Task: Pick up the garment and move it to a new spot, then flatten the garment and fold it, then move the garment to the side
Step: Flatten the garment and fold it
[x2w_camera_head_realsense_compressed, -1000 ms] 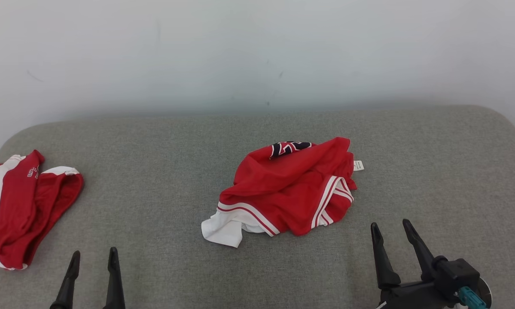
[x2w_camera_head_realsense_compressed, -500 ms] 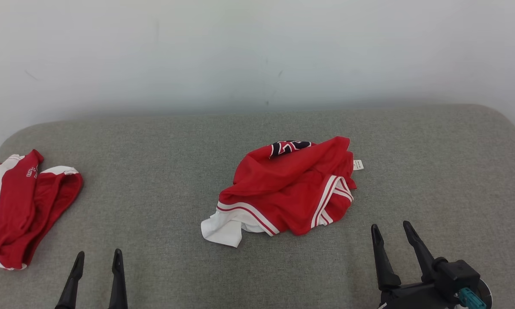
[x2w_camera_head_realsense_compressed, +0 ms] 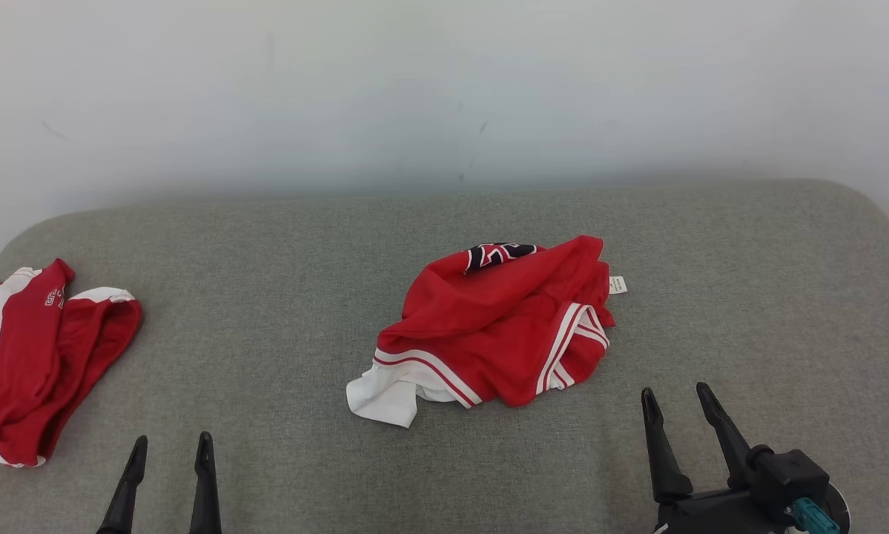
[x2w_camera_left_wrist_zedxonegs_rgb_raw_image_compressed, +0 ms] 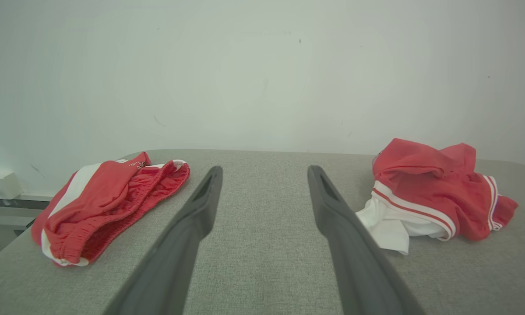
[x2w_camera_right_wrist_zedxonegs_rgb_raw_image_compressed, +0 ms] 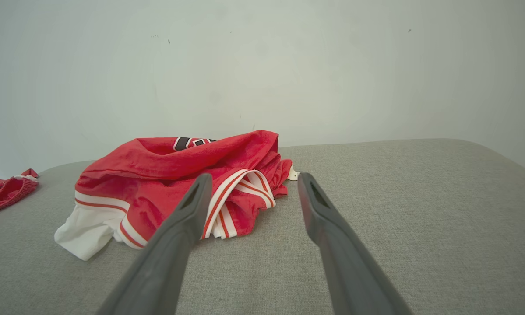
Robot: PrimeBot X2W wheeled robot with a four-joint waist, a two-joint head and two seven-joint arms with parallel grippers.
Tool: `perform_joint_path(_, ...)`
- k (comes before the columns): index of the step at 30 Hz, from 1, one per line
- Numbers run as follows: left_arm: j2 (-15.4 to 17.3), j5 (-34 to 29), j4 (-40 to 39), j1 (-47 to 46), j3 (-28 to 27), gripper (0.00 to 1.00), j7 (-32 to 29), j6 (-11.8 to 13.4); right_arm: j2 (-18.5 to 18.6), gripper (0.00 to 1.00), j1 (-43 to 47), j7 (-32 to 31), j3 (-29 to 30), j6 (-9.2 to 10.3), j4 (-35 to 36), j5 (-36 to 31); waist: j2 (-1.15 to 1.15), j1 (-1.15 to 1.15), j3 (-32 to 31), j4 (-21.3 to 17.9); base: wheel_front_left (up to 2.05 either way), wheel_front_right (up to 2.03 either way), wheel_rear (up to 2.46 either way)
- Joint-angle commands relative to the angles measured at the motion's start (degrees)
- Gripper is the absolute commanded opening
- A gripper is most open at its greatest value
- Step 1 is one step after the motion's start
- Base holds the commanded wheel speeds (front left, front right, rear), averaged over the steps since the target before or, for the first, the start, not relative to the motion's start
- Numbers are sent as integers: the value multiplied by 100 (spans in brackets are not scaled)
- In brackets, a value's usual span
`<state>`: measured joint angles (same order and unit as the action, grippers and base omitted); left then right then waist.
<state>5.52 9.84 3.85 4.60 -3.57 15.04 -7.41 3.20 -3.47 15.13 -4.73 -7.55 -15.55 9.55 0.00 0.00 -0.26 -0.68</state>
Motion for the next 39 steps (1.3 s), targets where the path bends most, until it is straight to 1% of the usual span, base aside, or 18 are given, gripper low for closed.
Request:
perform_joint_path(1, -5, 1, 6, 53, -8, 100, 21, -4, 7, 100, 46, 3, 9, 12, -2, 6, 0, 0, -3, -1, 0, 0, 0)
perform_joint_path(8, 77, 82, 69, -36, 76, 100, 21, -2, -1, 100, 16, 3, -29, 12, -11, 23, 0, 0, 19, -49, 0, 0, 0)
perform_joint_path(13, 209, 159, 191, -330, 209, 100, 21, -3, 0, 100, -65, 3, -45, 12, -6, 33, 0, 0, 103, -220, 0, 0, 0)
perform_joint_path(17, 363, 233, 401, -715, 468, 100, 22, -4, 0, 100, -117, 3, -36, 12, 0, 29, 0, 0, 257, -408, 0, 0, 0)
perform_joint_path(23, 553, 351, 934, -1365, 858, 100, 21, -3, -7, 100, -239, 3, -27, 12, 57, 32, 0, 0, 533, -744, 0, 0, 0)
perform_joint_path(29, 722, 510, 1532, -1787, 1316, 100, 21, -3, -18, 100, -326, 3, 16, 12, 88, 59, 0, 0, 794, -1064, 0, 0, 0)
perform_joint_path(33, 814, 596, 1918, -2010, 1724, 100, 21, -2, -24, 100, -362, 3, 17, 12, 101, 81, 0, 0, 894, -1174, 0, 0, 0)
perform_joint_path(34, 814, 596, 1918, -2010, 1724, 100, 21, -2, -24, 100, -362, 3, 17, 12, 101, 81, 0, 0, 894, -1174, 0, 0, 0)
perform_joint_path(39, 900, 602, 2587, -2279, 2104, 100, 21, -2, -27, 100, -419, 3, 6, 12, 88, 81, 0, 0, 940, -1226, 0, 0, 0)
